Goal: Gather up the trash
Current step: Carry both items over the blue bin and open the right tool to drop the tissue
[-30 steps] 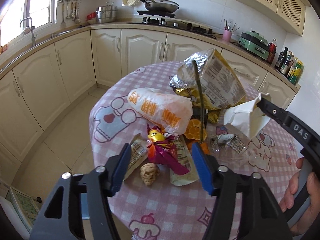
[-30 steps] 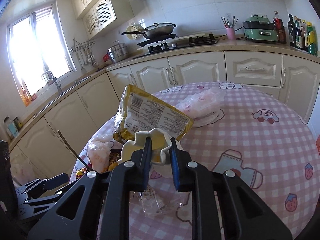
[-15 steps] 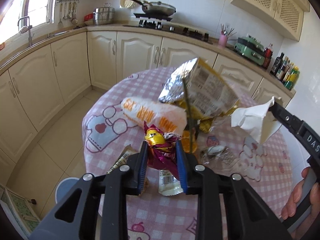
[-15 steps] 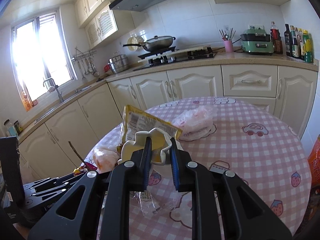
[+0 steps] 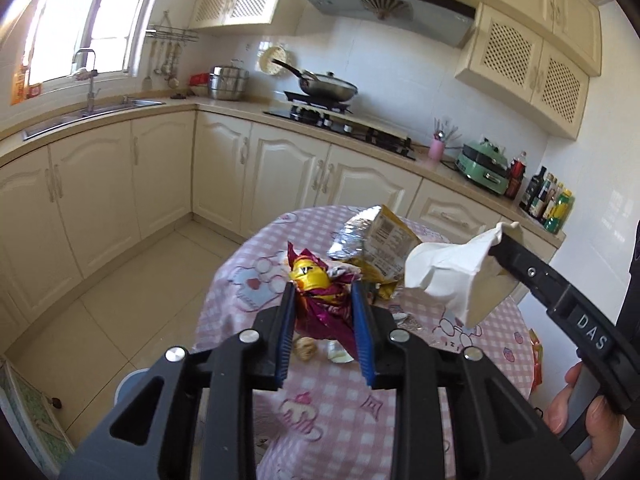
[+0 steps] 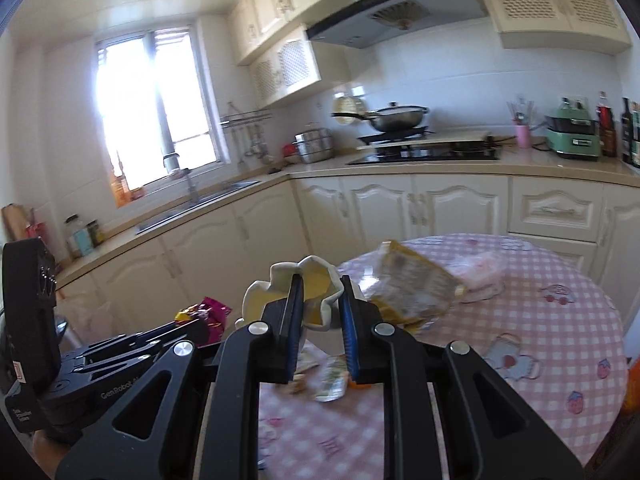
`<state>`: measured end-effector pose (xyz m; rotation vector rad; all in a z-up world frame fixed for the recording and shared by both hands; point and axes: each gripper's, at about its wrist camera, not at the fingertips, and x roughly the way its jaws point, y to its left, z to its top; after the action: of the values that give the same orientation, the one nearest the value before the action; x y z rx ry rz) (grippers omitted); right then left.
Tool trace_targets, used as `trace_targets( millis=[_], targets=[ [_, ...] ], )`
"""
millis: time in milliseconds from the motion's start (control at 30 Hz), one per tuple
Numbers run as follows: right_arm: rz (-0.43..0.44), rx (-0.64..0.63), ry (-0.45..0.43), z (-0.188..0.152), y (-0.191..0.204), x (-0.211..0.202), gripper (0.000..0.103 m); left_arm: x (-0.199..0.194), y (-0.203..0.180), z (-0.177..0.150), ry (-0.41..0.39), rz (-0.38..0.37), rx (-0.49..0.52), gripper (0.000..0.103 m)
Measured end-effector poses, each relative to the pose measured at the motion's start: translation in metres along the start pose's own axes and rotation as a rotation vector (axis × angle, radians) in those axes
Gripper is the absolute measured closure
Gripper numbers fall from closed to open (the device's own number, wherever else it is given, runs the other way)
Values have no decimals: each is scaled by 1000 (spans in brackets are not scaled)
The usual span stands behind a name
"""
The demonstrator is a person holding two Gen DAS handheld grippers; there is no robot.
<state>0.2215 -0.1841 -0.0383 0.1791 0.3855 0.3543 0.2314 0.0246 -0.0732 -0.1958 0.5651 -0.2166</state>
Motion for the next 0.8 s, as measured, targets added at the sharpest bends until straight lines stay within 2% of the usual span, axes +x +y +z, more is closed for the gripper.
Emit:
trace_targets(
  millis=[67,200,367,533,800],
  targets=[
    [60,-17,20,-2,22,6,86,-17,15,-3,-10,17,-21,77],
    [146,-66,80,-12,65,32,86,-37,59,-15,-7,97,-82,77],
    [230,-112,224,-41,114,95,86,-41,126,-35,35,214,-187,77],
    [267,-134,392,-82,152,167,86,-15,194,-64,126,321,-272,77],
    [299,-115,595,-143,189,261,86,42,284,-105,276,373,-386,77]
  ],
)
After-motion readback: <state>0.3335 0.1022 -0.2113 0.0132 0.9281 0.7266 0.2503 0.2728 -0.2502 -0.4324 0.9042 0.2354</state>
